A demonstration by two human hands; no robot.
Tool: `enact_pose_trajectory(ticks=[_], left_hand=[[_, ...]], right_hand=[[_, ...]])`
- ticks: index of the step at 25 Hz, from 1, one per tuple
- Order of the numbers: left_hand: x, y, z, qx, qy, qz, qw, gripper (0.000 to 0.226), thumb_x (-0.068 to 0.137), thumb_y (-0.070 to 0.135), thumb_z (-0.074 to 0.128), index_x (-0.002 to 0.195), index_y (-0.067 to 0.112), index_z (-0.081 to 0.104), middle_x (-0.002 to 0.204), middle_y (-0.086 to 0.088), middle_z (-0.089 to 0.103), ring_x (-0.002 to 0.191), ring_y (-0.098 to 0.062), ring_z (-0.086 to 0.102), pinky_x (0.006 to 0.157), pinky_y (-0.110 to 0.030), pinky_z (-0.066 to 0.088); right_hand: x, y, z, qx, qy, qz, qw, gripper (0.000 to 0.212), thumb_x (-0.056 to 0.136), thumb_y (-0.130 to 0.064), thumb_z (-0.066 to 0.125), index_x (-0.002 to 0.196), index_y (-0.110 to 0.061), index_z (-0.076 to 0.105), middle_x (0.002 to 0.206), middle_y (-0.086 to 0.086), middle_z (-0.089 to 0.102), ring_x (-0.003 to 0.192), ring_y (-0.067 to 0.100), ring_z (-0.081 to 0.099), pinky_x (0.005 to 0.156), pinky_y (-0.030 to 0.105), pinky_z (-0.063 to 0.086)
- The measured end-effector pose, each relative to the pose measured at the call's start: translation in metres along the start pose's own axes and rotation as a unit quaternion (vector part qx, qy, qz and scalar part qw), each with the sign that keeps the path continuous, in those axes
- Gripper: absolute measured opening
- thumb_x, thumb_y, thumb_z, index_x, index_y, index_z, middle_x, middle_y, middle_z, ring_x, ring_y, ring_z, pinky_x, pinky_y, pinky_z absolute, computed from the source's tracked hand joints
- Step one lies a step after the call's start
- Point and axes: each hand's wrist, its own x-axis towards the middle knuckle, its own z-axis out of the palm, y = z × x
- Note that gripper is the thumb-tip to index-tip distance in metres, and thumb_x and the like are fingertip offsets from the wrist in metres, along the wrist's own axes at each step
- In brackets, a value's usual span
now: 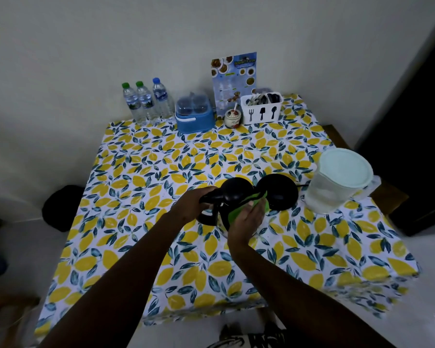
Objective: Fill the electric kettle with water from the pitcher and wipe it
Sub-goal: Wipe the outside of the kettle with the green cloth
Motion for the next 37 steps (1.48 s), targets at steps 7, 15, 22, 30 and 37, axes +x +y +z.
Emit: enact_pose_trajectory(ticks=[7, 15, 22, 30, 37], left_hand=[[-0.002, 0.0, 0.002, -0.035, -0.002, 0.017, 0.999, 0.053, 0.08, 0.031, 0.056, 0.132, 0.018, 0.054, 0.119, 0.0, 0.064, 0.108, -0.01, 0.054, 0.086, -0.022, 0.038], [-0.001, -0.004, 0.001, -0.018, -0.008, -0.004, 1.0, 0.052, 0.087, 0.023, 0.057, 0.138, 0.019, 0.048, 0.134, -0.01, 0.06, 0.121, -0.021, 0.054, 0.091, -0.027, 0.036], [-0.002, -0.008, 0.006, -0.012, 0.01, -0.013, 1.0, 0.059, 0.082, 0.044, 0.054, 0.137, 0.024, 0.049, 0.132, -0.007, 0.062, 0.117, -0.025, 0.058, 0.092, -0.035, 0.043], [0.001, -0.009, 0.005, 0.002, 0.009, -0.021, 1.0, 0.056, 0.085, 0.026, 0.058, 0.14, 0.024, 0.045, 0.136, -0.008, 0.059, 0.122, -0.024, 0.055, 0.093, -0.031, 0.039], [0.003, -0.014, 0.005, -0.004, 0.019, -0.019, 1.0, 0.054, 0.088, 0.014, 0.063, 0.138, 0.025, 0.047, 0.133, -0.008, 0.061, 0.12, -0.025, 0.056, 0.093, -0.028, 0.039]], right_hand=[[0.056, 0.068, -0.036, 0.107, -0.143, 0.232, 0.956, 0.045, 0.097, -0.047, 0.036, 0.114, -0.015, 0.065, 0.107, 0.018, 0.068, 0.107, 0.039, 0.063, 0.085, 0.043, 0.051], [0.147, -0.064, -0.019, -0.099, -0.378, 0.225, 0.892, 0.063, 0.079, -0.067, 0.059, 0.115, -0.016, 0.071, 0.109, 0.014, 0.074, 0.104, 0.032, 0.068, 0.094, 0.043, 0.052], [0.158, -0.046, -0.005, -0.121, -0.376, 0.231, 0.889, 0.057, 0.076, -0.059, 0.07, 0.11, -0.014, 0.073, 0.099, 0.012, 0.077, 0.094, 0.029, 0.071, 0.093, 0.043, 0.054], [0.054, 0.054, -0.012, 0.167, -0.05, 0.304, 0.937, 0.066, 0.074, -0.071, 0.051, 0.118, -0.024, 0.064, 0.116, 0.011, 0.07, 0.103, 0.032, 0.068, 0.09, 0.05, 0.053], [0.019, -0.001, 0.009, 0.189, -0.081, 0.428, 0.88, 0.044, 0.083, -0.023, 0.065, 0.123, -0.006, 0.057, 0.127, 0.018, 0.06, 0.089, 0.035, 0.059, 0.081, 0.042, 0.053]])
